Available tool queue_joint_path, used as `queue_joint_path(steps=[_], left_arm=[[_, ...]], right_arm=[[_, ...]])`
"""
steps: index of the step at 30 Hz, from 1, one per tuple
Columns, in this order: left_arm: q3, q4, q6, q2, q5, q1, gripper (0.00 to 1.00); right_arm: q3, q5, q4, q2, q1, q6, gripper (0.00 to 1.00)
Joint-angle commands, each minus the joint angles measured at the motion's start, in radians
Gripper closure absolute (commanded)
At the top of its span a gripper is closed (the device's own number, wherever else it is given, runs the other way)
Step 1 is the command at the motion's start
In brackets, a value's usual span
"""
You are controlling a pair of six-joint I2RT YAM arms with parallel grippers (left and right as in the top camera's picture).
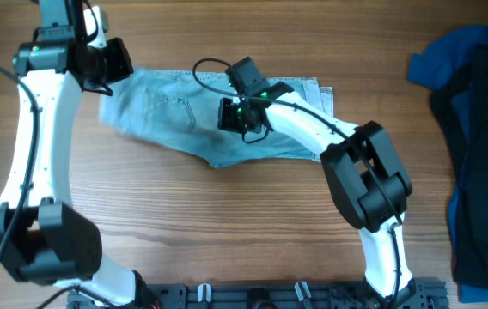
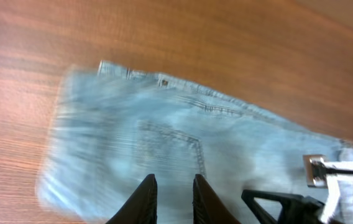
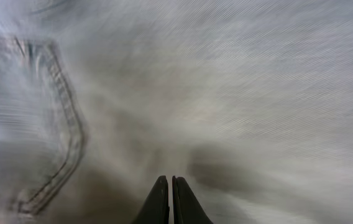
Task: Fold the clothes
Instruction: 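Lift the left gripper up and move the right gripper to the right end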
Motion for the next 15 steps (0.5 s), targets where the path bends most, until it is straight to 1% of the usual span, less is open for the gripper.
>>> queue_joint_path(steps=[1, 4, 7, 9, 11, 14, 15], left_arm=[[0.018, 0.004, 0.006, -0.031, 0.010, -0.004, 0.80], [0.018, -0.001, 0.006, -0.030, 0.008, -0.009, 0.80], [0.018, -0.025, 0.005, -0.018, -0.027, -0.008, 0.79], [0.016, -0.043, 0.004, 0.000, -0.032, -0.008, 0.78], [0.016, -0.052, -0.003, 0.010, -0.024, -0.011, 0.79], [0.016, -0.064, -0.003, 0.020, -0.025, -0.032, 0.78], [0.016, -0.069, -0.003, 0.023, -0.025, -0.037, 0.78]], right_arm=[[0.005, -0.059, 0.005, -0.030, -0.030, 0.011, 0.96], [-0.004, -0.051, 0.005, -0.030, -0.010, 0.005, 0.96], [0.005, -0.066, -0.003, -0.043, -0.015, -0.067, 0.96], [0.011, -0.065, -0.036, -0.088, -0.038, -0.142, 0.96], [0.011, -0.039, -0.108, -0.159, -0.081, -0.176, 0.96], [0.011, -0.005, -0.257, -0.240, -0.174, -0.177, 0.95], [0.011, 0.005, -0.304, -0.251, -0.201, -0.177, 0.89]])
